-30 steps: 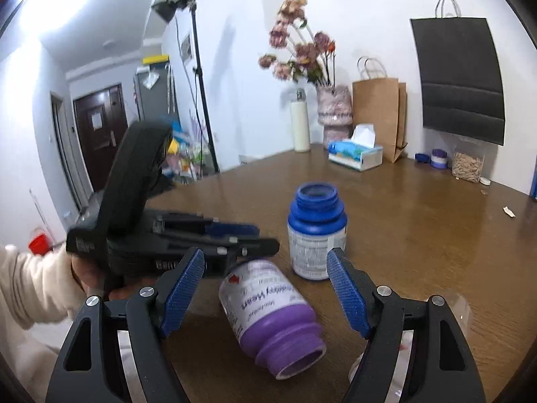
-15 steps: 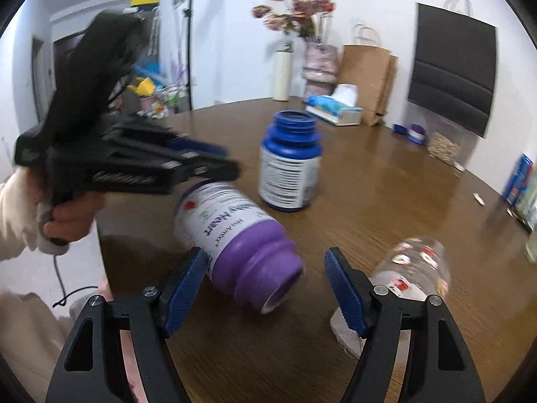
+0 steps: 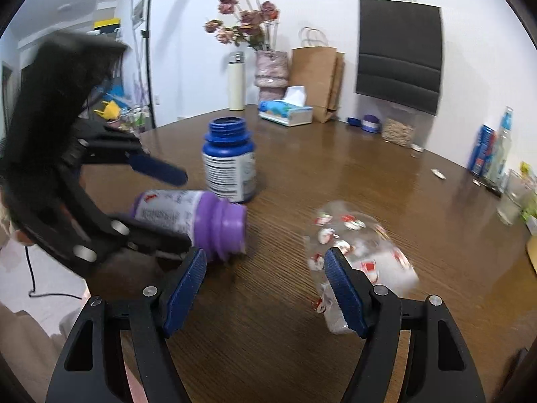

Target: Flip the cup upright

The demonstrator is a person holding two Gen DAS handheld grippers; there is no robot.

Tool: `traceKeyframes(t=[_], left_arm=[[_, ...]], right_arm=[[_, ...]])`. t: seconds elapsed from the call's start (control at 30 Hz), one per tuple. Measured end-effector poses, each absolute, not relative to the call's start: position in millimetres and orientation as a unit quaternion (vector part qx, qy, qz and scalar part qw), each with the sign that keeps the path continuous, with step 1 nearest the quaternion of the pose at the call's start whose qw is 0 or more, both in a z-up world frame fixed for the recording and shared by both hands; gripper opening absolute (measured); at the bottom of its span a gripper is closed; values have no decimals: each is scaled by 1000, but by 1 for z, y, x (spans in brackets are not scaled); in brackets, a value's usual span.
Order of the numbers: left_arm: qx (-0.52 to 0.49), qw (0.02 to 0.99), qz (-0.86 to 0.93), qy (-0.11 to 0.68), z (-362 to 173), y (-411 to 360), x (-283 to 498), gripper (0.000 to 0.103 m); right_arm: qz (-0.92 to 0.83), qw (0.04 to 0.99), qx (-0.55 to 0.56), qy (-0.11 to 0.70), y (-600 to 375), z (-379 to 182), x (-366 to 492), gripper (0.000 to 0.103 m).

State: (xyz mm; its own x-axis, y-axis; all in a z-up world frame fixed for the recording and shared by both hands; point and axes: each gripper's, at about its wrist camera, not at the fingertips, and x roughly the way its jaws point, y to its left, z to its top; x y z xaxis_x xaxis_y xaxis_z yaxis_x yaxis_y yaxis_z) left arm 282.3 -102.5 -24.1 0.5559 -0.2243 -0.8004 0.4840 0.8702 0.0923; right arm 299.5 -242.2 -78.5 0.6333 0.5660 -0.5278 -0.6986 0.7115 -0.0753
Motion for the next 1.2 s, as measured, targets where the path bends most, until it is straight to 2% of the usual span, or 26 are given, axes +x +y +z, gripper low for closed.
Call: traceKeyframes(t=[0.13, 0.27, 0.53, 0.7, 0.9, 1.07, 1.1, 1.13, 1.2], left_arm=[[189, 846, -203, 456, -42, -120, 298, 60], [189, 856, -194, 440, -41, -125, 294, 60], [79, 923, -242, 289, 16, -98, 255, 60], [51, 945, -237, 217, 45, -100, 246, 60], [51, 953, -259, 152, 65, -102, 241, 60], [50, 953, -263, 143, 68, -98, 253, 60], [52, 953, -264, 139, 68, -98, 256, 60], [54, 952, -268, 137, 69, -98, 259, 60], [48, 952, -269, 140, 68, -95, 266, 60]], right_arm=[[335, 902, -120, 243, -262, -78, 299, 78], [325, 909, -94, 243, -271, -74, 301, 78], [357, 907, 26, 222, -294, -34, 304, 78], [414, 881, 84, 212, -288, 4, 301, 79], [467, 843, 134, 230, -262, 30, 310, 79], [472, 823, 173, 263, -248, 37, 334, 78], [475, 820, 180, 266, -247, 37, 339, 78], [475, 816, 189, 271, -246, 38, 345, 65], [476, 810, 196, 282, -244, 37, 354, 65]])
